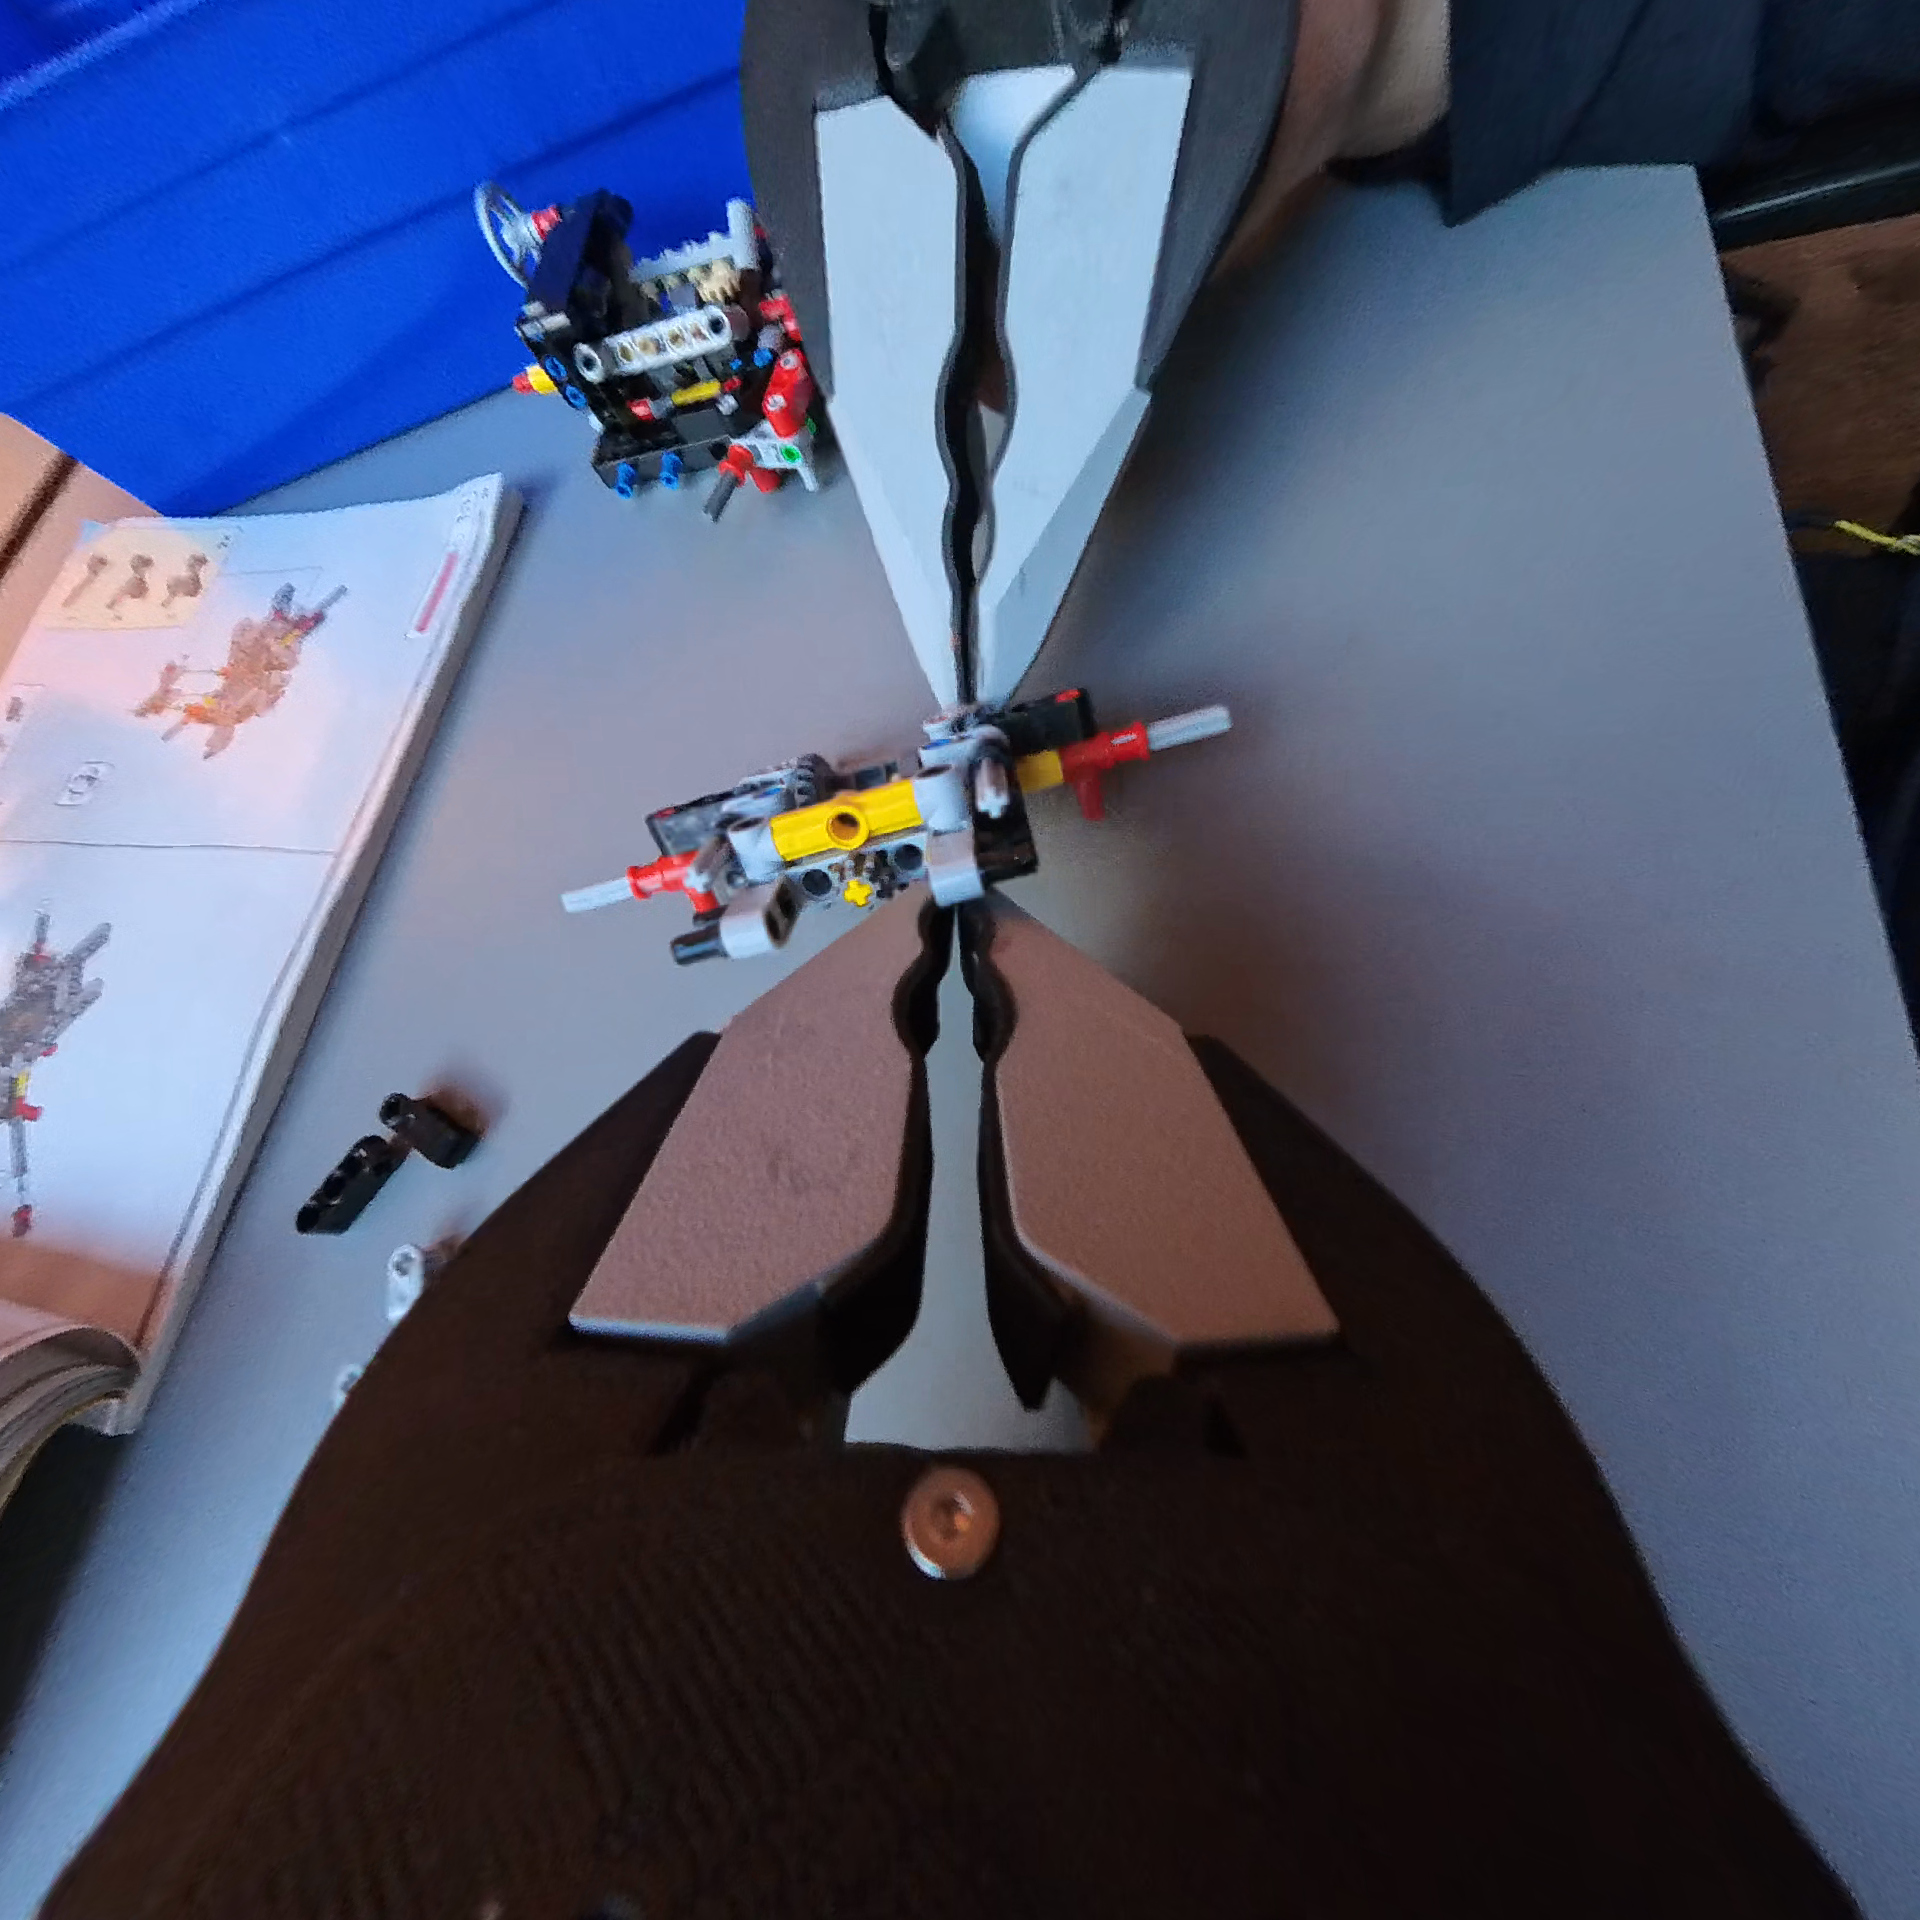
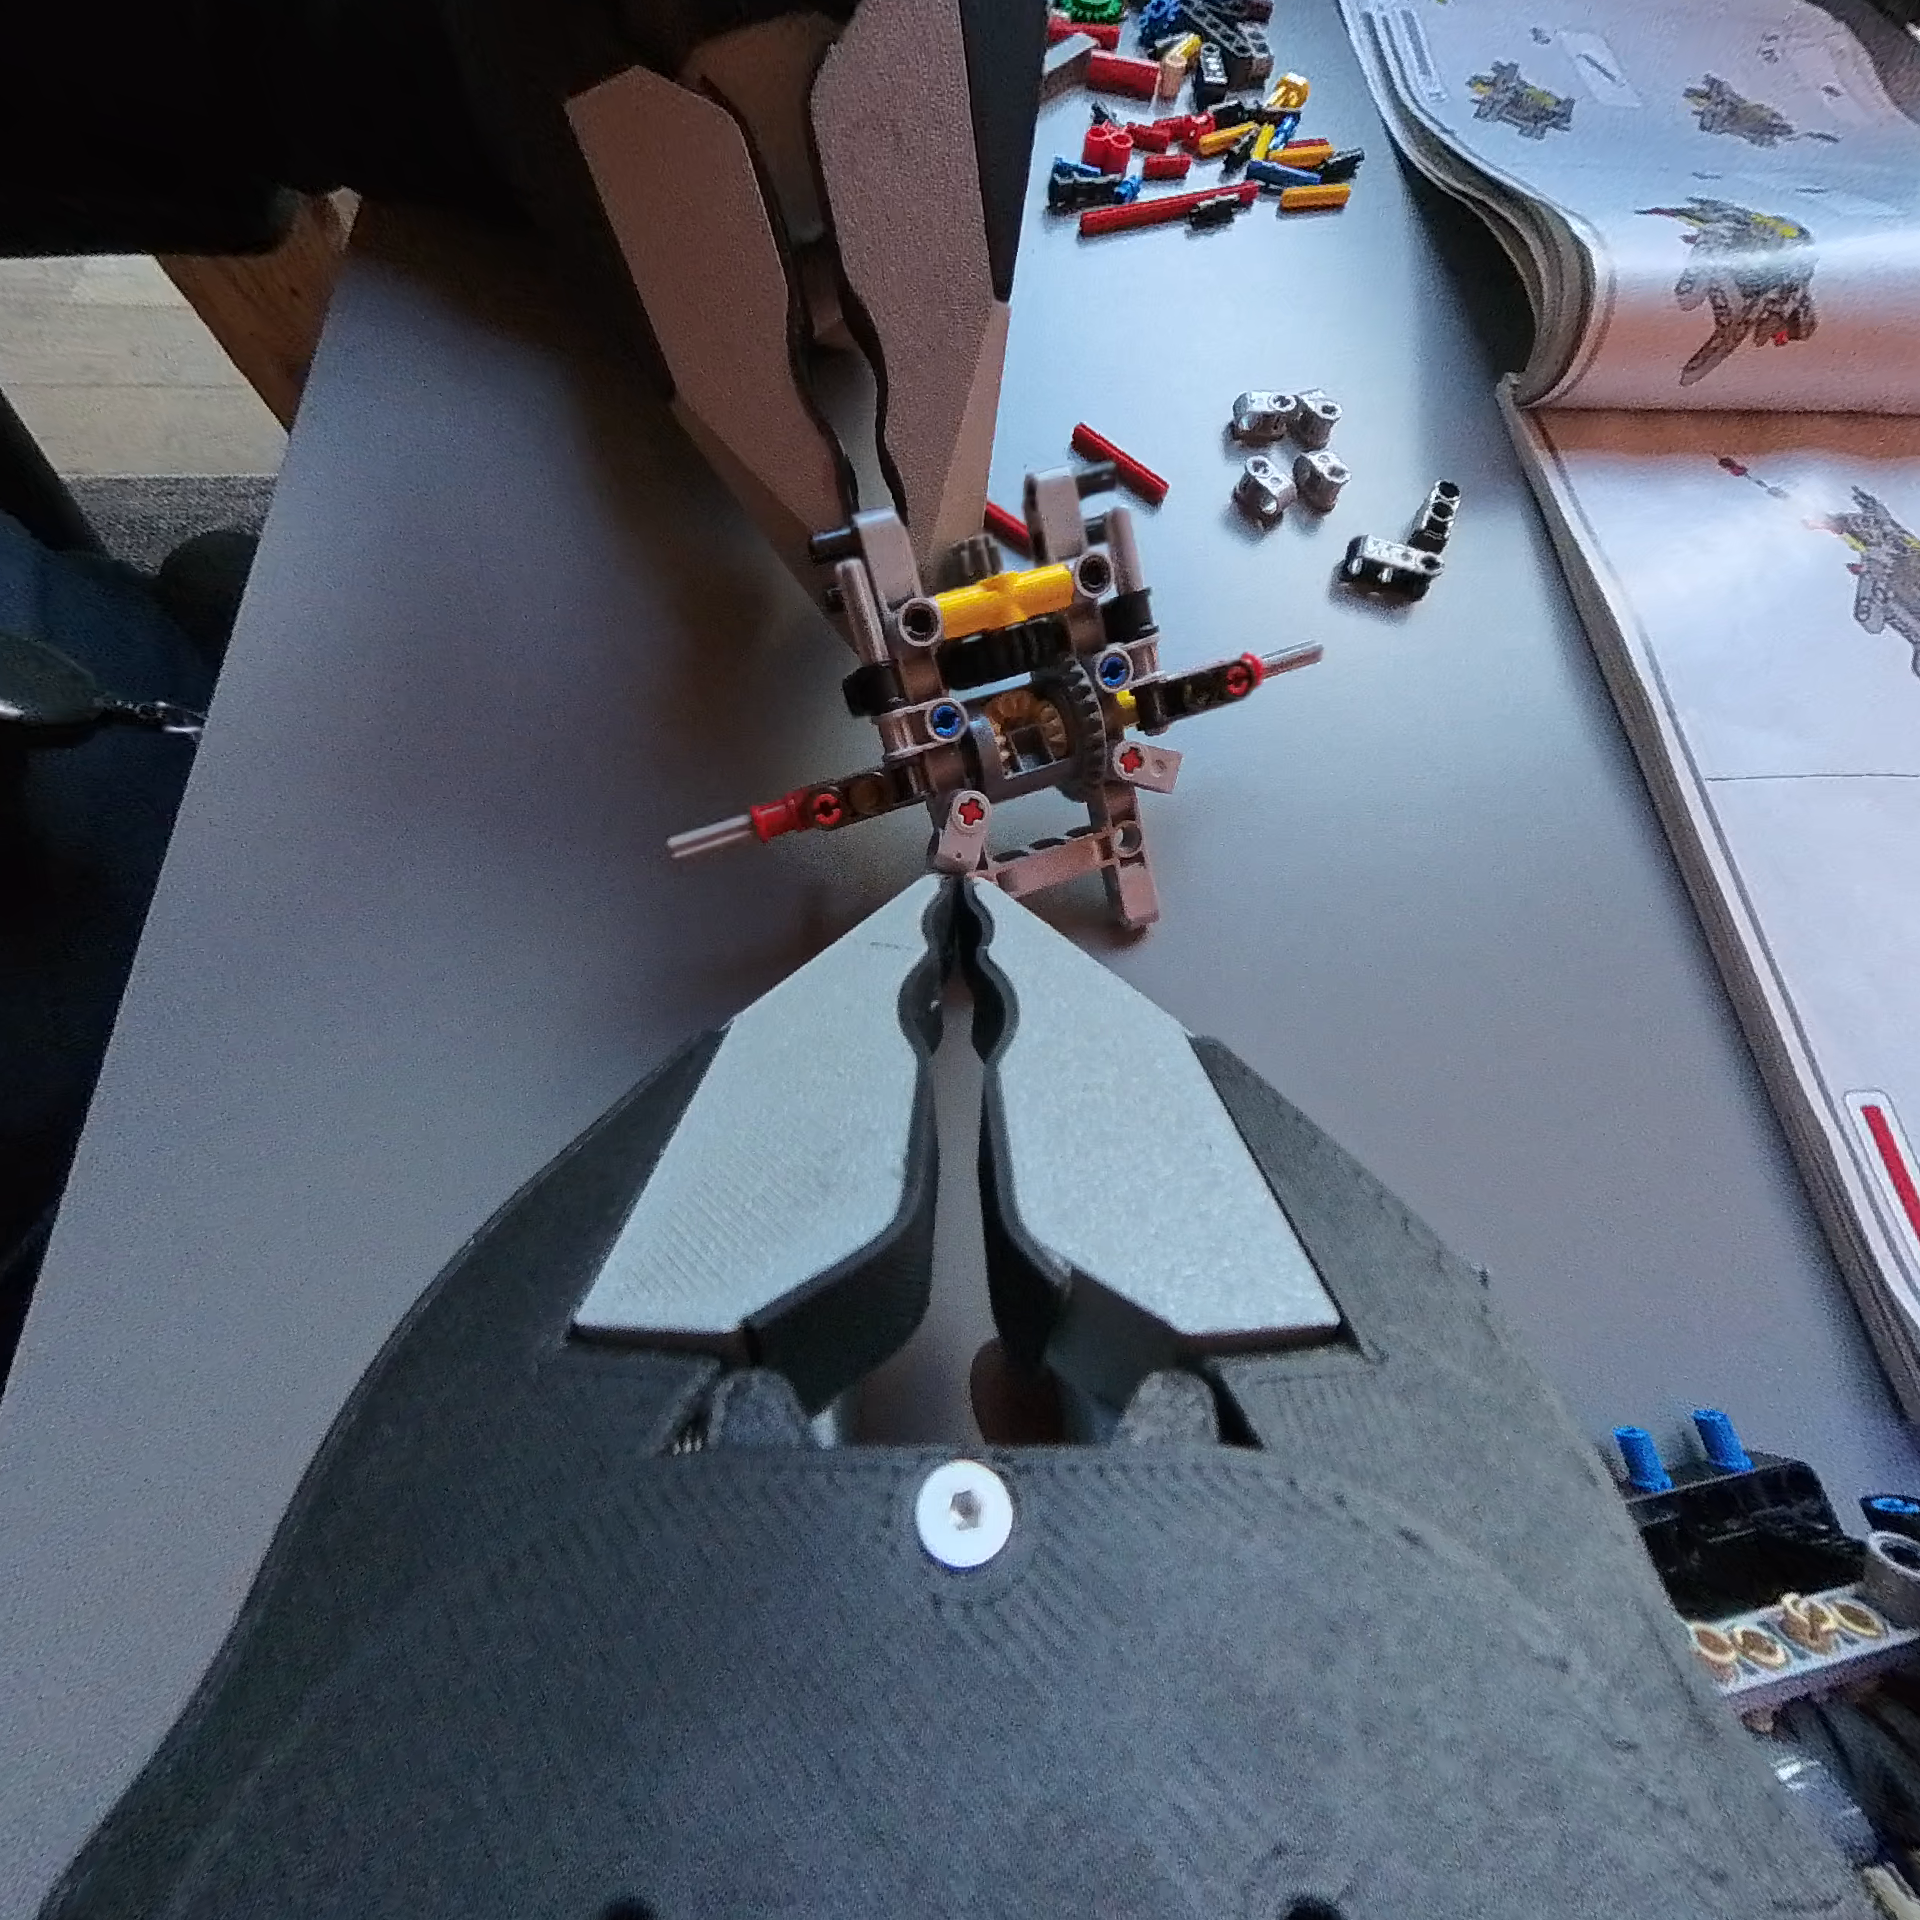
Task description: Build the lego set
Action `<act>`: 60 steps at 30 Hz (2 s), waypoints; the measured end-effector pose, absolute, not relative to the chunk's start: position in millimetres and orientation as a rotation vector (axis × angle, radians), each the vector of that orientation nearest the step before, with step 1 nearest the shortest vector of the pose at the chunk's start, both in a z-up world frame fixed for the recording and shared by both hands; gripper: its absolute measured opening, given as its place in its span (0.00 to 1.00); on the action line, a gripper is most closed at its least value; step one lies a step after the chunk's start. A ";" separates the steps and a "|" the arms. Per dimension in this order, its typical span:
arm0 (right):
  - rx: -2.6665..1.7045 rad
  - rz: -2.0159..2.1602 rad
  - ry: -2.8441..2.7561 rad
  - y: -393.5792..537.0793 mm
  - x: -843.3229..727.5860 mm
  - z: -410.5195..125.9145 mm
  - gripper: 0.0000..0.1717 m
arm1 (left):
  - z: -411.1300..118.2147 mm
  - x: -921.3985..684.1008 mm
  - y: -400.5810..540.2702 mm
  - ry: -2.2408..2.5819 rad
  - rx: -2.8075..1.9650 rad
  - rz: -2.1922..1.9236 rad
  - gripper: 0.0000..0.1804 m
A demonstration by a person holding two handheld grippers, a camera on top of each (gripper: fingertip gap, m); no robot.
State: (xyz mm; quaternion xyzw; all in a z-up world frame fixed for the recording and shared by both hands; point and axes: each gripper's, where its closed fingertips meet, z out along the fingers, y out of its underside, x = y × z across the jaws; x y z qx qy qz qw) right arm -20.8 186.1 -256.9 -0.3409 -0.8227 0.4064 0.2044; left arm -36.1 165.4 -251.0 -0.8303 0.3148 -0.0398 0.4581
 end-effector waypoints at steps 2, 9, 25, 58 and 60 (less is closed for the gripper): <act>-0.956 1.138 -2.281 185.6 -22.7 -255.4 0.00 | -245.0 -37.4 170.0 0.763 -2.017 -0.058 0.00; -0.955 1.214 -2.191 185.5 -26.6 -242.0 0.00 | -240.7 -42.6 172.0 0.712 -2.000 -0.064 0.00; -1.063 1.357 -2.036 200.0 -34.1 -223.8 0.01 | -236.9 -53.5 175.0 0.645 -2.003 -0.055 0.00; -0.779 0.443 -2.118 253.1 -27.0 -267.9 0.07 | -250.4 -67.7 171.0 0.627 -2.090 -0.045 0.00; -0.756 0.402 -2.107 254.0 -27.9 -267.6 0.07 | -250.7 -67.9 171.1 0.626 -2.092 -0.044 0.00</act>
